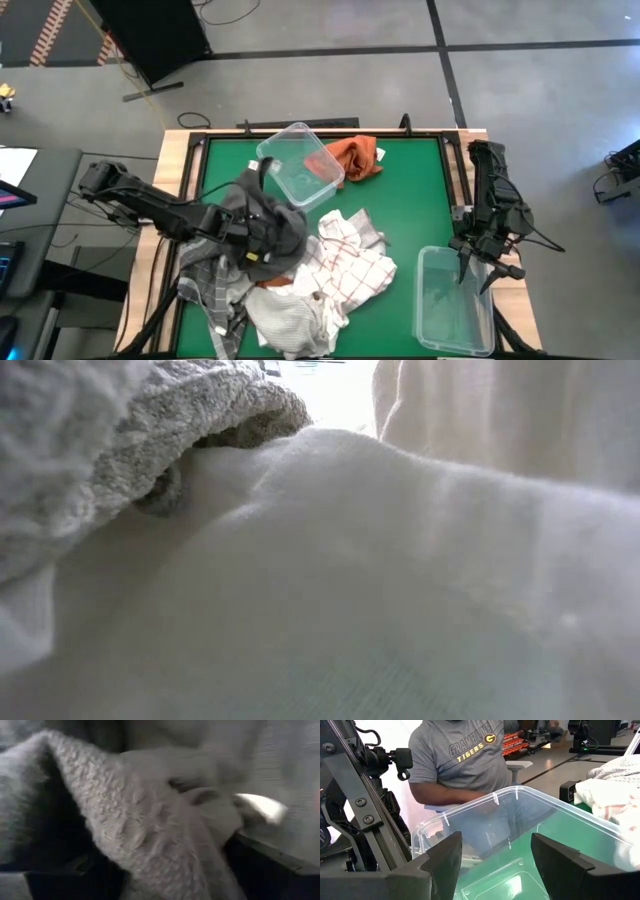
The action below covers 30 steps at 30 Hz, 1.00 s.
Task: Sort towels by color in basket
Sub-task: Put the gray towel into the top transparent bin
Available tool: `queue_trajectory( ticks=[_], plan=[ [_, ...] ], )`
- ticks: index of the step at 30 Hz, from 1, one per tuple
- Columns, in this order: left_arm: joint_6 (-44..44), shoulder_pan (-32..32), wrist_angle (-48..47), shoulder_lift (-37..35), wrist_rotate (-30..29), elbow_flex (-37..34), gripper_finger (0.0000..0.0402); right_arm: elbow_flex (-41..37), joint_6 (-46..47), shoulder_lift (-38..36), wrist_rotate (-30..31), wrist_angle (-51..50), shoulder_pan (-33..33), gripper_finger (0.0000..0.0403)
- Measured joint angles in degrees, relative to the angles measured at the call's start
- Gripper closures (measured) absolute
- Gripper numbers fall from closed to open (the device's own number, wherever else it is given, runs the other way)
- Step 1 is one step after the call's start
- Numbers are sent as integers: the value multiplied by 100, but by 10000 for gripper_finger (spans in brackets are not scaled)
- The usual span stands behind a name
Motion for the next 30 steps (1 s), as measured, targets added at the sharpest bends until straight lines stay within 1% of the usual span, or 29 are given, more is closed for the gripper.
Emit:
queue_trajectory(
  ticks=[3, 5, 7, 10, 14, 15, 18, 21, 23, 28, 30],
  plan=[
    [66, 124, 208, -4, 44, -192, 113, 0, 0, 0, 1, 2, 0, 139],
    [194, 187, 509, -2, 264, -379, 142, 0, 1, 0, 1, 0, 0, 139],
    [258, 242, 718, -4, 364, -503, 176, 0, 0, 0, 2, 1, 0, 139],
    [309, 336, 717, -5, 417, -529, 245, 1, 1, 0, 0, 0, 0, 139],
    [622, 362, 720, -4, 456, -529, 362, 1, 1, 0, 0, 0, 0, 139],
    [703, 362, 721, -2, 469, -528, 376, 0, 0, 0, 1, 0, 0, 139],
    [813, 362, 448, -6, 498, -376, 379, 0, 2, 0, 2, 0, 0, 139],
    [911, 329, -90, -23, 345, 53, 379, 2, 1, 0, 0, 0, 0, 139],
    [1041, 273, -485, -86, 123, 482, 379, 0, 2, 0, 0, -2, 0, 139],
    [1329, 98, -1777, -92, -715, 1936, 379, 1, 1, 0, 0, 1, 0, 139],
    [1466, 35, -2087, -98, -1032, 2499, 379, 0, 0, 0, 0, 0, 0, 139]
  ],
)
